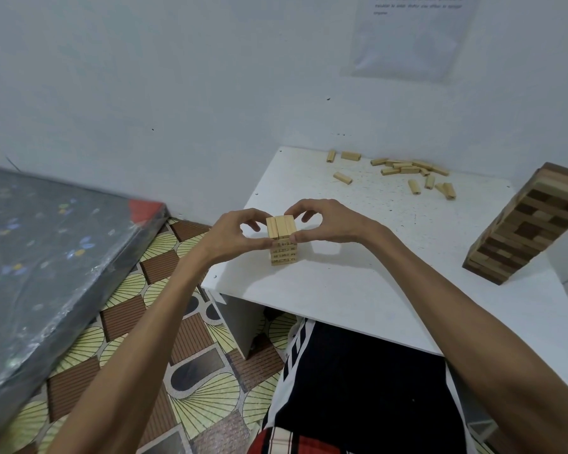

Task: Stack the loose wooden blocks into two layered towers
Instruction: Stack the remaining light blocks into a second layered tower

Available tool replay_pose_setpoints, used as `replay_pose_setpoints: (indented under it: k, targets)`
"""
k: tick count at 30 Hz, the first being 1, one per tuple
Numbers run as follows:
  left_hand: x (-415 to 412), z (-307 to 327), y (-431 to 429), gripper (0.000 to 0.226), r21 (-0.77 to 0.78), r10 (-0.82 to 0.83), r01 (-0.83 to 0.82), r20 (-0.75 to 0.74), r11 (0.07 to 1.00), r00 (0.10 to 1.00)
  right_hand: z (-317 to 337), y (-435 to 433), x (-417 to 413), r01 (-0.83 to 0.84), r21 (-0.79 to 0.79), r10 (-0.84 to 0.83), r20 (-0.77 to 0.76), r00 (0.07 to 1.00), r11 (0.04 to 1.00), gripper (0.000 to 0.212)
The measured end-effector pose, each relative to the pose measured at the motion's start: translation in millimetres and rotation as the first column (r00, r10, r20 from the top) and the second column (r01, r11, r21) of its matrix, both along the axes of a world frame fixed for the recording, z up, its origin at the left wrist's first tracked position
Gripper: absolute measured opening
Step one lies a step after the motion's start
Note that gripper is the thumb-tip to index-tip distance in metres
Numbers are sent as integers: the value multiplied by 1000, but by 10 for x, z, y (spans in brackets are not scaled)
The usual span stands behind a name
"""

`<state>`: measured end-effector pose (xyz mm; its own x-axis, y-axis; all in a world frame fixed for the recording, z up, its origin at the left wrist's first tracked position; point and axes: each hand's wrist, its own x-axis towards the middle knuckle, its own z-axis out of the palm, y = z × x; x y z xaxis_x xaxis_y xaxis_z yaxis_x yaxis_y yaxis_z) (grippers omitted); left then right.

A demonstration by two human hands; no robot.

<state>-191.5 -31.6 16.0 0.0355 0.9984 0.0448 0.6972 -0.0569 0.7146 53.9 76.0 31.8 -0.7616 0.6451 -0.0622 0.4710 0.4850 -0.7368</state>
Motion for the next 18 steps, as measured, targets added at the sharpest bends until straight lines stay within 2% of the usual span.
replay_pose_setpoints:
  k: [5, 9, 11, 14, 18]
  targets:
    - [9, 6, -21, 47, -15, -2, 2, 9, 1000, 1000, -2, 9, 0, -4, -7, 4, 21, 1000, 1000, 49]
    - [20, 31, -38, 61, -38, -1, 1, 18, 999, 1000, 7, -14, 5, 4, -9, -4, 55, 998, 1000, 71]
    - [17, 49, -42, 70, -40, -10, 11, 31, 999, 999, 14, -31, 15, 9, -19, -8, 59, 998, 1000, 76]
    - [22, 109, -45, 75, -16, -6, 7, 70, 1000, 998, 55, -65, 45, 29, -15, -28, 43, 999, 999, 73]
    - [112, 286, 11, 64, 34, -20, 18, 71, 999, 997, 140, -82, 126, 75, 52, -76, 10, 997, 996, 63]
